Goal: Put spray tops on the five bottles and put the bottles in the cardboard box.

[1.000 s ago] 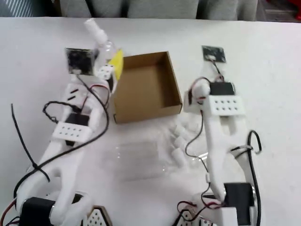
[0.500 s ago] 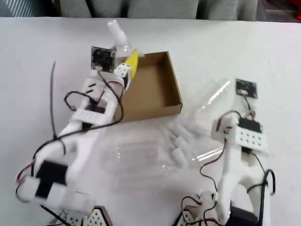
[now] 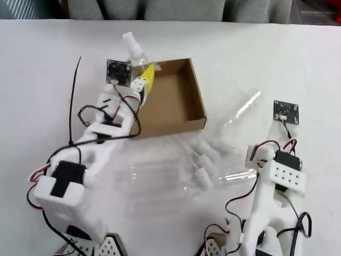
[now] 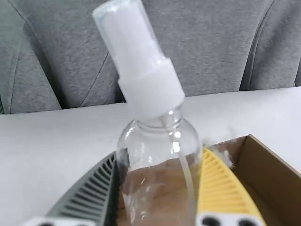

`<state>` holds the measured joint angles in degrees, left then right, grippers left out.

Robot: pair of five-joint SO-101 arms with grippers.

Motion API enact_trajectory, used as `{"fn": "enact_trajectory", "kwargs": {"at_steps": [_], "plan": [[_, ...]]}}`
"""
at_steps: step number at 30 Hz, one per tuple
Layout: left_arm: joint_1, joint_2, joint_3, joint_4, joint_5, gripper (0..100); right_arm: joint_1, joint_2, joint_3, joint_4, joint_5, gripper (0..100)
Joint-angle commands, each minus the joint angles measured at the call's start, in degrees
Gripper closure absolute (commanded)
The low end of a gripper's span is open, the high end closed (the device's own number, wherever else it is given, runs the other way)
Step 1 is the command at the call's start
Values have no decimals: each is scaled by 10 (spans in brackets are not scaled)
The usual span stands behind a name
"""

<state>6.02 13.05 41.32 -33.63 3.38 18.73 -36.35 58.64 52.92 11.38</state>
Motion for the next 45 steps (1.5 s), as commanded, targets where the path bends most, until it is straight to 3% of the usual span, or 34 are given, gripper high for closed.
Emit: {"fn": "enact_trajectory", "kwargs": {"at_steps": [1, 15, 33, 36, 41, 45], "plan": [[-12, 7, -57, -18, -6, 978, -7, -10, -3, -2, 15, 981], [-28, 135, -176, -18, -4, 978, -22, -14, 7, -5, 21, 981], [-29, 163, -180, -18, -7, 974, -24, -10, 10, -13, 35, 981], [-29, 161, -177, -18, -5, 894, -24, -10, 10, -13, 35, 981], [-29, 159, -160, -16, -2, 633, -24, -9, 10, -13, 35, 981], [-29, 157, -156, -16, -2, 587, -24, -9, 10, -13, 35, 981]]}}
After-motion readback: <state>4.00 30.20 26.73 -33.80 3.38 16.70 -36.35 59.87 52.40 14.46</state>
